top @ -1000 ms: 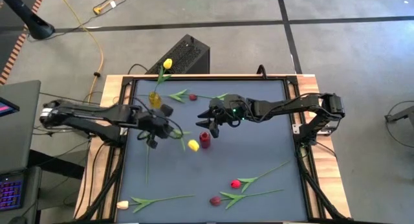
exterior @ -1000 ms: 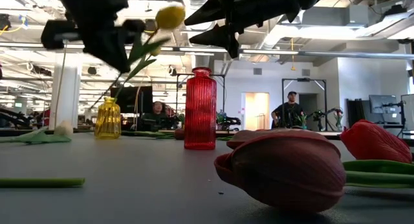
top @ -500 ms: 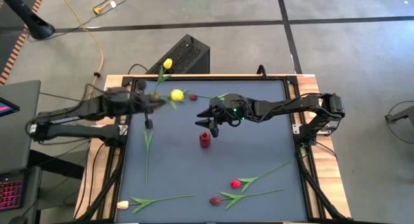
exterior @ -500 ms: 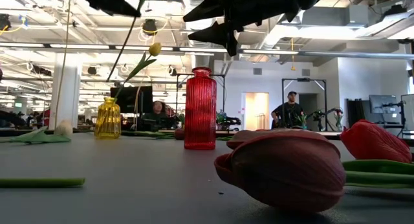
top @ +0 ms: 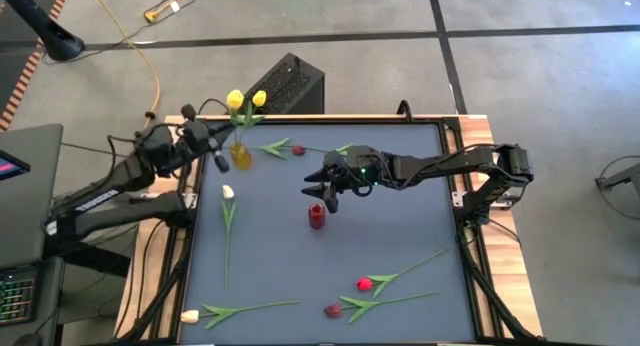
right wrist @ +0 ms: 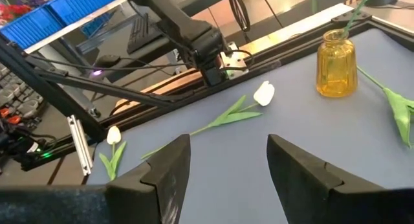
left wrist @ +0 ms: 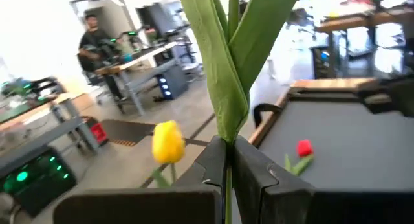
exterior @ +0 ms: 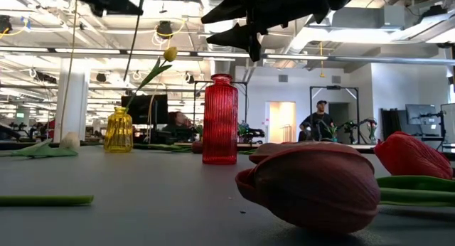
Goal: Sort flowers into vase by color
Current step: Put the yellow flower into the yellow vase
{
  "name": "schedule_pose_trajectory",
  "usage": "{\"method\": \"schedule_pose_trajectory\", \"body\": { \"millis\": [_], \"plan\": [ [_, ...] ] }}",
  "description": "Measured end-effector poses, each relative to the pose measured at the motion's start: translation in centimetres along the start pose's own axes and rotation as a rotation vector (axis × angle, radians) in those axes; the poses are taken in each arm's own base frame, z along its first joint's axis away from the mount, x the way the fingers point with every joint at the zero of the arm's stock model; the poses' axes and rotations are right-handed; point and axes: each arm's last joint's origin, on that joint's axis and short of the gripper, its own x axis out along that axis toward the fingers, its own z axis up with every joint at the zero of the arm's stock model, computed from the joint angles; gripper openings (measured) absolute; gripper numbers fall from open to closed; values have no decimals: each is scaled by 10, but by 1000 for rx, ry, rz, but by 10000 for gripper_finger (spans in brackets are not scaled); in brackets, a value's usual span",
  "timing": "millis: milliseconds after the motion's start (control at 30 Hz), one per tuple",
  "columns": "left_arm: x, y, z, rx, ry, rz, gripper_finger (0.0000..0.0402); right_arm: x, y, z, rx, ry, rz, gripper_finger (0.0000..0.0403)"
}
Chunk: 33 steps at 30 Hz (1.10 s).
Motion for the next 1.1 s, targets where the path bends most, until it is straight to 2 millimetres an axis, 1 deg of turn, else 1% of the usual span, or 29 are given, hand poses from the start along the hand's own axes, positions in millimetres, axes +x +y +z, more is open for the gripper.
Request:
{"method": "schedule_pose_trajectory", "body": {
  "millis": [233,400,567,833,1100],
  "plan": [
    [-3,5,-24,-21,12,88,0,0,0,0,-1,1,1,230],
    [-1,7,-39,-51,-18,137,0,0,0,0,-1,1,1,230],
    [3,8,-54,-73,3,158,0,0,0,0,0,2,0,230],
    [4,13,-60,-81,17,209,0,0,0,0,0,3,0,230],
    [7,19,-69,-160,90,227,0,0,-1,0,0,3,-3,230]
  ]
}}
